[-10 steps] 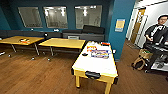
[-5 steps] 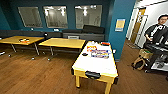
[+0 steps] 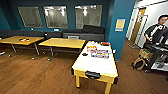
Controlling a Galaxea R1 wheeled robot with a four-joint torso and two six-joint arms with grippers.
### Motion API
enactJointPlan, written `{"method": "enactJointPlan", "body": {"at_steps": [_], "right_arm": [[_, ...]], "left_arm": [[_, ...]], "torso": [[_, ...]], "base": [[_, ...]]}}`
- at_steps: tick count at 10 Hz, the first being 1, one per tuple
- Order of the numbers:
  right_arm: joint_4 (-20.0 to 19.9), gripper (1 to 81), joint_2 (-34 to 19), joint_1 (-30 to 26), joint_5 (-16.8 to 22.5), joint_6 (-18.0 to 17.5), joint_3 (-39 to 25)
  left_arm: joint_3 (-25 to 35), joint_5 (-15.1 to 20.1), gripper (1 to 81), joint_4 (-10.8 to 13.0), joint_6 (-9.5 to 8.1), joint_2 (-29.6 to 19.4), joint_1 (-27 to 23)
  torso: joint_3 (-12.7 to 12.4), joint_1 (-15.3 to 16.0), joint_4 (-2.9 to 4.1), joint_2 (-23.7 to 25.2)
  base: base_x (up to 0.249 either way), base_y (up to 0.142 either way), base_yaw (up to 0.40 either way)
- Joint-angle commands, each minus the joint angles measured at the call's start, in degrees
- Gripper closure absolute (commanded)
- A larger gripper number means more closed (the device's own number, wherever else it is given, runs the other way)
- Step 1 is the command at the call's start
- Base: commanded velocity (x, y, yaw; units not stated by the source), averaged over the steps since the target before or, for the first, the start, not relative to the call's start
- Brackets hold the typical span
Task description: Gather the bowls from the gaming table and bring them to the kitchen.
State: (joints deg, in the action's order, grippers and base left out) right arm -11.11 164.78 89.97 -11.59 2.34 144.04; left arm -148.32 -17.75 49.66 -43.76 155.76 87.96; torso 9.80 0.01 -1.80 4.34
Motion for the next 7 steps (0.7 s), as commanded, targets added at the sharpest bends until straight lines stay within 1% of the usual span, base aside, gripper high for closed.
{"method": "enactJointPlan", "body": {"at_steps": [1, 2, 3, 5, 6, 7], "right_arm": [[0.9, 81.1, -2.6, -2.1, 3.4, 0.1, -4.0], [1.3, 81.1, -3.1, -1.8, 2.9, 0.1, -6.3], [1.3, 81.1, -2.0, -1.8, 2.8, 0.2, -4.7], [1.4, 81.1, 5.4, -1.8, 3.3, 0.2, 9.4], [1.7, 81.1, 6.3, -1.9, 3.4, 0.2, 10.8], [1.7, 81.1, 5.6, -1.8, 3.4, 0.2, 9.6]], "left_arm": [[0.0, -0.6, 81.1, -0.3, -0.27, -2.8, -0.3], [0.0, -1.8, 81.1, -0.3, -0.27, -3.0, 0.1], [0.0, -2.0, 81.1, -0.3, -0.27, -3.2, 0.2], [0.0, -2.2, 81.1, -0.4, -0.26, -3.9, 0.4], [-0.1, -2.2, 81.1, -0.4, -0.18, -3.9, 0.4], [-0.1, -2.2, 81.1, -0.4, -0.18, -4.0, 0.3]], "torso": [[0.0, 0.0, 0.00, 0.0], [0.0, 0.0, 0.00, 0.0], [0.0, 0.0, 0.00, 0.0], [0.0, 0.0, 0.00, 0.0], [0.0, 0.0, 0.00, 0.0], [0.0, 0.0, 0.00, 0.0]], "base": [[0.000, 0.000, 0.000], [0.000, 0.000, 0.000], [0.000, 0.000, 0.000], [0.000, 0.000, 0.000], [0.000, 0.000, 0.000], [0.000, 0.000, 0.000]]}}
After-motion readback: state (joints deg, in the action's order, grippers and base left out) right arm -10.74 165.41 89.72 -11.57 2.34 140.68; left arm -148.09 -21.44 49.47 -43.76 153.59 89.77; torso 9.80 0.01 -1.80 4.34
